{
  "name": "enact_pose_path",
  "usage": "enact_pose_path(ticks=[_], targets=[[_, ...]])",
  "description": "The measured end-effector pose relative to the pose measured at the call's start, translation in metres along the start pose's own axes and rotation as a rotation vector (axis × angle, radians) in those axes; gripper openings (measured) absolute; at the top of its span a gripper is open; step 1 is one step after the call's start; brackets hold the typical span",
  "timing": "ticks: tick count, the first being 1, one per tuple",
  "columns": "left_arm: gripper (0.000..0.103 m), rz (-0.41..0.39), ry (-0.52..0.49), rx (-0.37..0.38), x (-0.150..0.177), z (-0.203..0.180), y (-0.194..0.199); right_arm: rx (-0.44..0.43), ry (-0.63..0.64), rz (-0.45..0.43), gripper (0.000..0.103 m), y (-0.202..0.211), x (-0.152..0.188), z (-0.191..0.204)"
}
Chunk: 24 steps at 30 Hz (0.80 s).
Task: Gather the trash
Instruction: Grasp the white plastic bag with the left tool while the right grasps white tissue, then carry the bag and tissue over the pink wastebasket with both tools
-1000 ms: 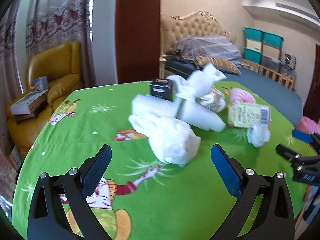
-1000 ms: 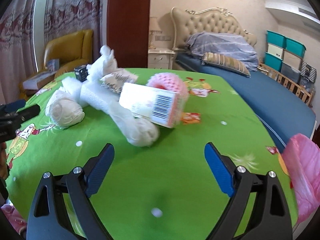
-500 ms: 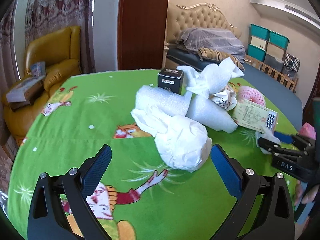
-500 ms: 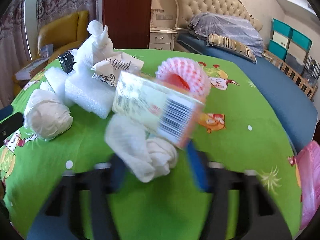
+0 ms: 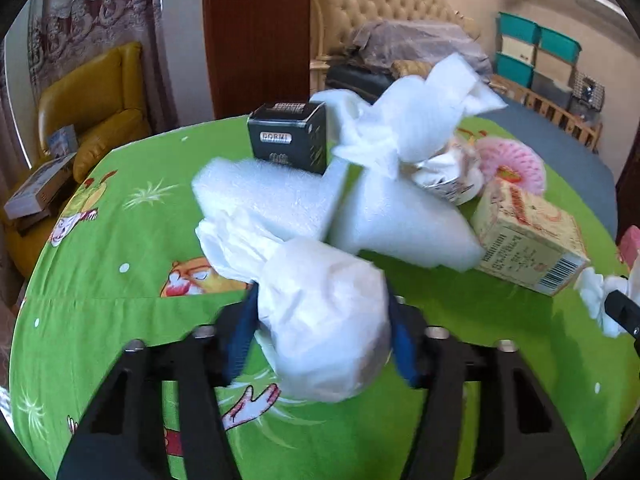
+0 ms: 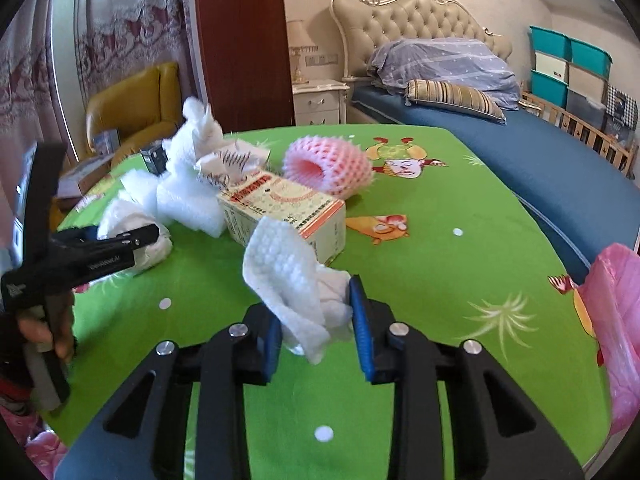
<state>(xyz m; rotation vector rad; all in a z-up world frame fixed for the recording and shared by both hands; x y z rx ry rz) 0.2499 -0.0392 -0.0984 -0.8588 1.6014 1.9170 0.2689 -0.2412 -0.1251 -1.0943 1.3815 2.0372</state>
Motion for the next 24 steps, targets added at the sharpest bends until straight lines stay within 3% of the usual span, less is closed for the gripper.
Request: enact_pose_path(ticks=[4, 14, 24], targets=[[0.042, -0.064, -0.003, 0.027, 0.007, 0.000, 0.020, -0.001, -0.005, -0.023, 0.030, 0.013, 0.005, -0.002], [0.042, -0.169, -0.014, 0.070, 0.029, 0.003, 0.068, 0.000, -0.017, -0.028, 0.030, 0.021, 0.019, -0.006], [0.042, -0.272, -0.023, 0.099, 0.027, -0.003, 0.101, 0.013, -0.028, -0.081, 0.030, 0.048, 0.018, -0.014]])
Point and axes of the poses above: each gripper's, at about its wrist camera, not at the fingertips, and y roughly against the way its jaws point, z to its left, x to its underside, the point moved 3 cm from there along -y, roughly the way its jaws point, and after that the axes turned 11 degrees about -x, right-handed, at the moved point
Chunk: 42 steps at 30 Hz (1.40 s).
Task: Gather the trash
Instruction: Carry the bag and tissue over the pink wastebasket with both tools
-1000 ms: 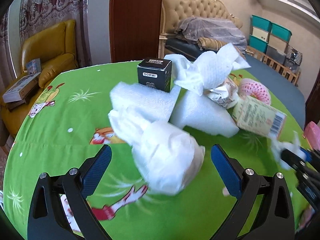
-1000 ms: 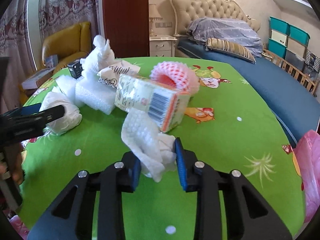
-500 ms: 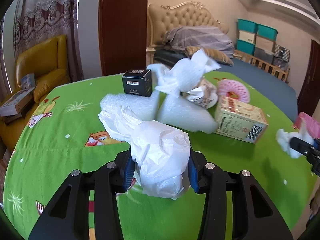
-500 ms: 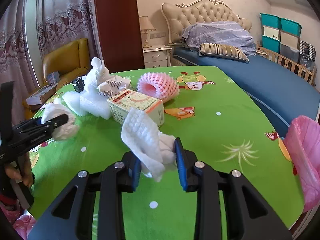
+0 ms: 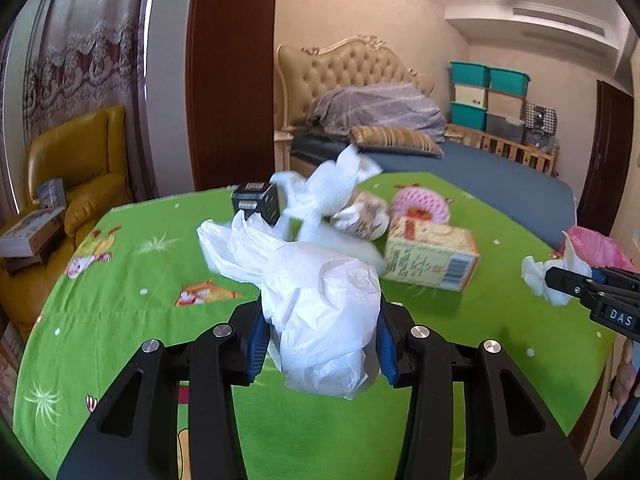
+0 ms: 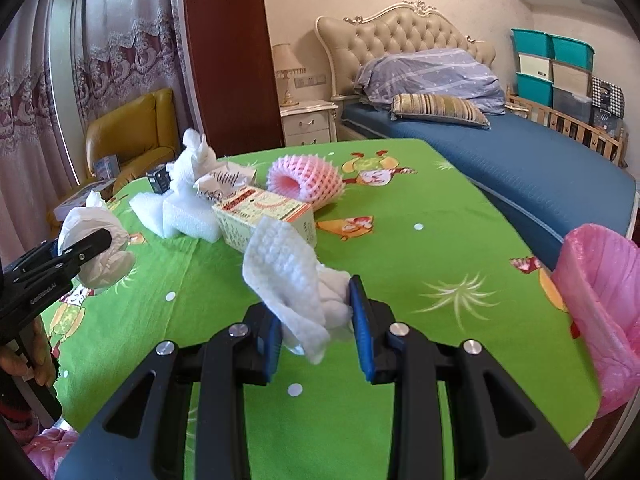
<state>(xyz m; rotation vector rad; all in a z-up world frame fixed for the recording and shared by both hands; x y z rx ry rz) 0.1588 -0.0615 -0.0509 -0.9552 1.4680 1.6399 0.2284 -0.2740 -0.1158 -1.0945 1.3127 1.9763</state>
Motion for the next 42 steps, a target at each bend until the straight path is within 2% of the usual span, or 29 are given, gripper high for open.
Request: enact_pose_path(ticks=[3, 11, 20, 31, 42], targets=[[0.042, -0.032, -0.015, 0.010, -0.003, -0.005, 0.008, 0.014, 0.004, -0.018, 0.030, 0.008, -0.004, -0.002], [0.042, -0.059, -0.051, 0.050, -0.006, -0.024, 0.022, 0.074, 0.045, -0.059, 0.030, 0.028, -0.007, -0.005], [0.042, -0.084, -0.112, 0.105, -0.011, -0.054, 0.032, 0.132, 0.031, -0.113, 0.030, 0.058, -0.012, -0.025], [0.042, -0.104, -0.195, 0.226, -0.024, -0.115, 0.036, 0.243, -0.020, -0.180, 0.030, 0.103, -0.011, -0.073], [0.042, -0.152, -0.298, 0.389, -0.037, -0.206, 0.050, 0.370, -0.056, -0.239, 0.030, 0.156, 0.003, -0.128]])
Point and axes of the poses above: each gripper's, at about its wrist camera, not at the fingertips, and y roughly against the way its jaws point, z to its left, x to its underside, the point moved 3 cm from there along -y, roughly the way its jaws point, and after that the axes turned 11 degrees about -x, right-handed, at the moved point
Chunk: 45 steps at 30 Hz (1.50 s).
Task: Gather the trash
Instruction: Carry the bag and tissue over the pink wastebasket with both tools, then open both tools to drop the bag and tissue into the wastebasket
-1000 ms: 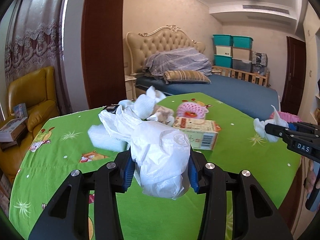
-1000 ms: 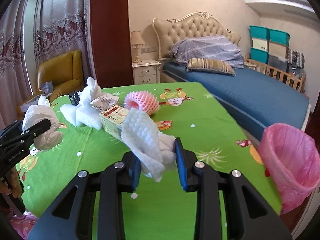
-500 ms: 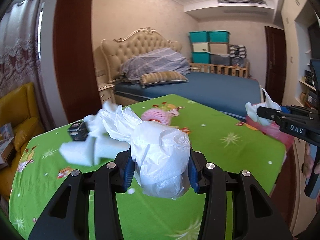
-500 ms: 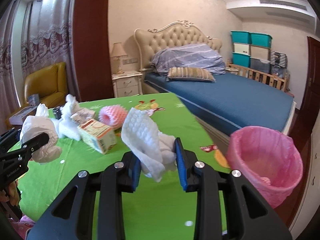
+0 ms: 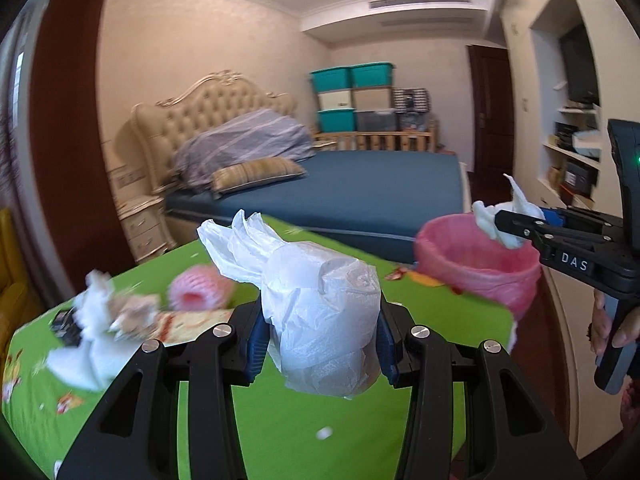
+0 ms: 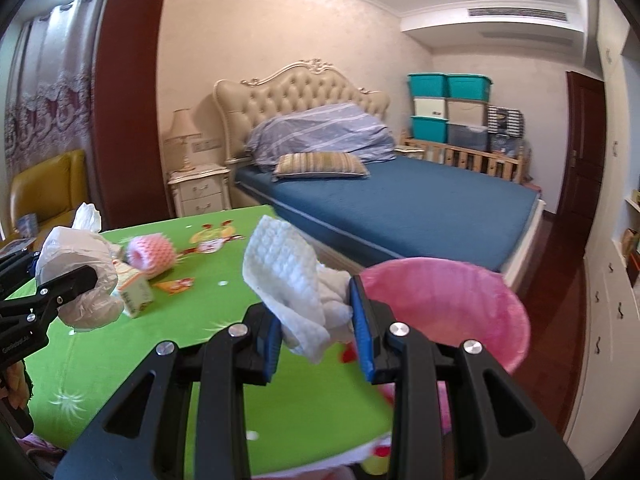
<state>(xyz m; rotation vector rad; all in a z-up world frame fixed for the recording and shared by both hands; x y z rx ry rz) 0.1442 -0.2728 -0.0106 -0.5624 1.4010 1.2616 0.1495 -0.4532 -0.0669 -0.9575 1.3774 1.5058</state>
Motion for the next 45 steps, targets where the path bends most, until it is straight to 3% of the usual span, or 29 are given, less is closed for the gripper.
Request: enact_pose_path(ticks=[8, 21, 33, 36, 38, 40, 42, 45], targets=[[0.042, -0.005, -0.045, 0.115, -0.020, -0.055, -0.026, 0.079, -0.005, -0.012, 0.031, 0.009, 0.008, -0.057], [0.043, 0.007, -0.091, 0.305, -0.066, -0.154, -0.089, 0.139, 0.000, 0.019, 0.031, -0.016, 0.012, -0.131], [0.044, 0.073, -0.068, 0.343, -0.074, -0.203, -0.148, 0.142, -0.042, 0.039, 0.035, -0.040, 0.016, -0.163], [0.052, 0.094, -0.091, 0.364, -0.067, -0.214, -0.158, 0.111, -0.055, 0.019, 0.051, -0.041, 0.015, -0.169], [0.070, 0.093, -0.103, 0.358, -0.063, -0.216, -0.161, 0.104, -0.069, 0.013, 0.067, -0.042, 0.013, -0.172], [0.084, 0.089, -0.093, 0.341, -0.059, -0.212, -0.162, 0.104, -0.074, 0.007, 0.067, -0.041, 0.012, -0.172], [0.084, 0.091, -0.078, 0.319, -0.057, -0.203, -0.161, 0.114, -0.074, 0.002, 0.070, -0.038, 0.011, -0.172], [0.094, 0.085, -0.039, 0.283, -0.056, -0.180, -0.152, 0.102, -0.108, -0.008, 0.088, -0.030, 0.009, -0.169]])
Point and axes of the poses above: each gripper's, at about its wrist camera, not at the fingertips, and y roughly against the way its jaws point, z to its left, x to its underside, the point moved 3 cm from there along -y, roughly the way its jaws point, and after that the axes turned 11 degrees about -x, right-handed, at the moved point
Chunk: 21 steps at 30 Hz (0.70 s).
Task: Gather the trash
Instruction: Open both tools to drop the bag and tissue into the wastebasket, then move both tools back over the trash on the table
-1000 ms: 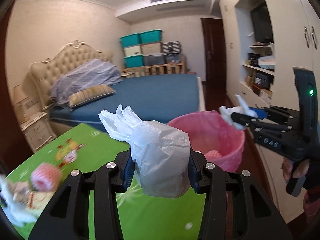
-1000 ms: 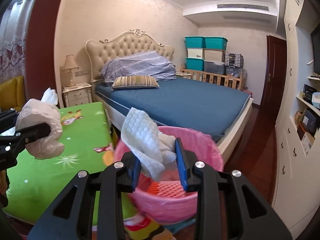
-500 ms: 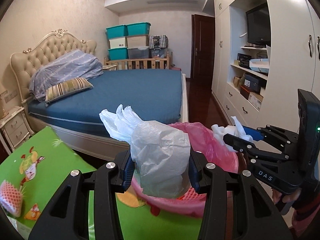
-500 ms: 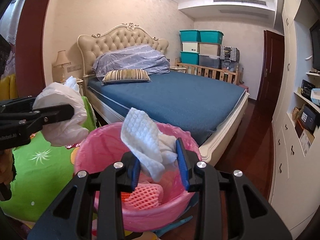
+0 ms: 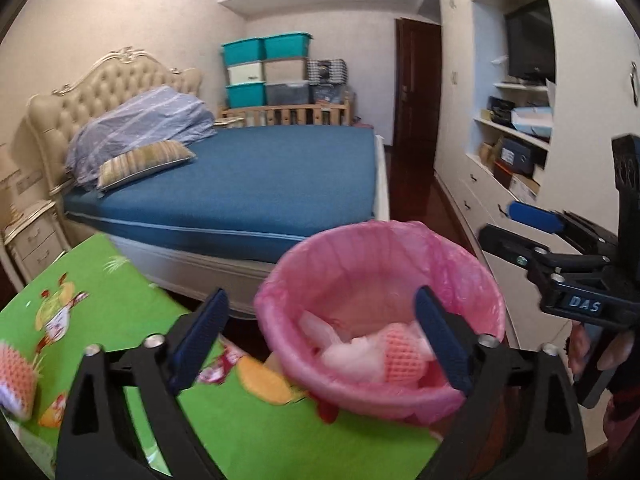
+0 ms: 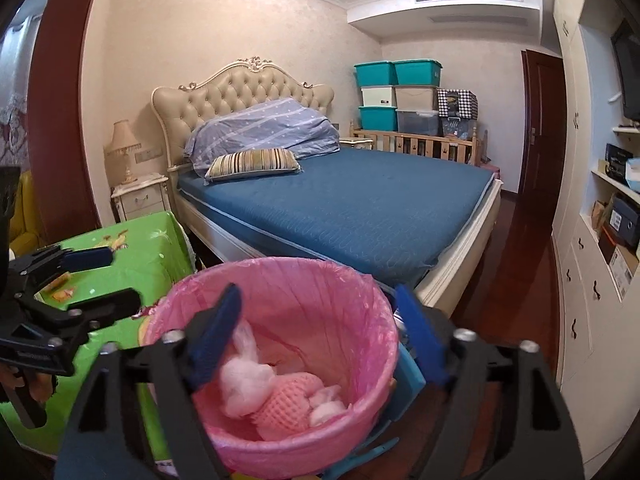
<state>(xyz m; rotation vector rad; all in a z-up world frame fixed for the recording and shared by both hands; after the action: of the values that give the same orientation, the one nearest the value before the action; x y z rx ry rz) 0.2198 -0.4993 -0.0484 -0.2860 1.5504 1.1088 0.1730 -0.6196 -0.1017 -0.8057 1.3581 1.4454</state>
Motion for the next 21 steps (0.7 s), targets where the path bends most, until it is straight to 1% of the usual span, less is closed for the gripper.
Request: enact_pose_path(ticks=[2, 5, 8, 10, 12, 15, 21], targets=[[0.095, -0.018, 0.019, -0.016, 0.004, 0.013, 0.015, -0.024, -0.017, -0.009, 0.092, 0.006, -0.004, 0.007], [0.095, -0.058, 0.012, -0.081, 0.012, 0.034, 0.044, -0.026, 0.003, -0.036, 0.097, 0.018, -0.011, 0.020], [0.095, -0.089, -0.027, -0.146, 0.023, 0.049, 0.070, -0.051, 0.035, -0.061, 0.098, 0.027, -0.020, 0.044], [0.095, -0.096, -0.048, -0.185, 0.033, 0.061, 0.088, -0.067, 0.060, -0.069, 0.098, 0.029, -0.025, 0.062], [0.095, -0.093, -0.054, -0.215, 0.042, 0.074, 0.102, -0.081, 0.085, -0.069, 0.098, 0.028, -0.027, 0.082], [0.095, -0.062, -0.041, -0.245, 0.058, 0.094, 0.118, -0.103, 0.108, -0.058, 0.098, 0.023, -0.026, 0.107], [0.095, -0.008, -0.003, -0.301, 0.090, 0.132, 0.139, -0.168, 0.134, 0.003, 0.098, 0.002, -0.009, 0.155]])
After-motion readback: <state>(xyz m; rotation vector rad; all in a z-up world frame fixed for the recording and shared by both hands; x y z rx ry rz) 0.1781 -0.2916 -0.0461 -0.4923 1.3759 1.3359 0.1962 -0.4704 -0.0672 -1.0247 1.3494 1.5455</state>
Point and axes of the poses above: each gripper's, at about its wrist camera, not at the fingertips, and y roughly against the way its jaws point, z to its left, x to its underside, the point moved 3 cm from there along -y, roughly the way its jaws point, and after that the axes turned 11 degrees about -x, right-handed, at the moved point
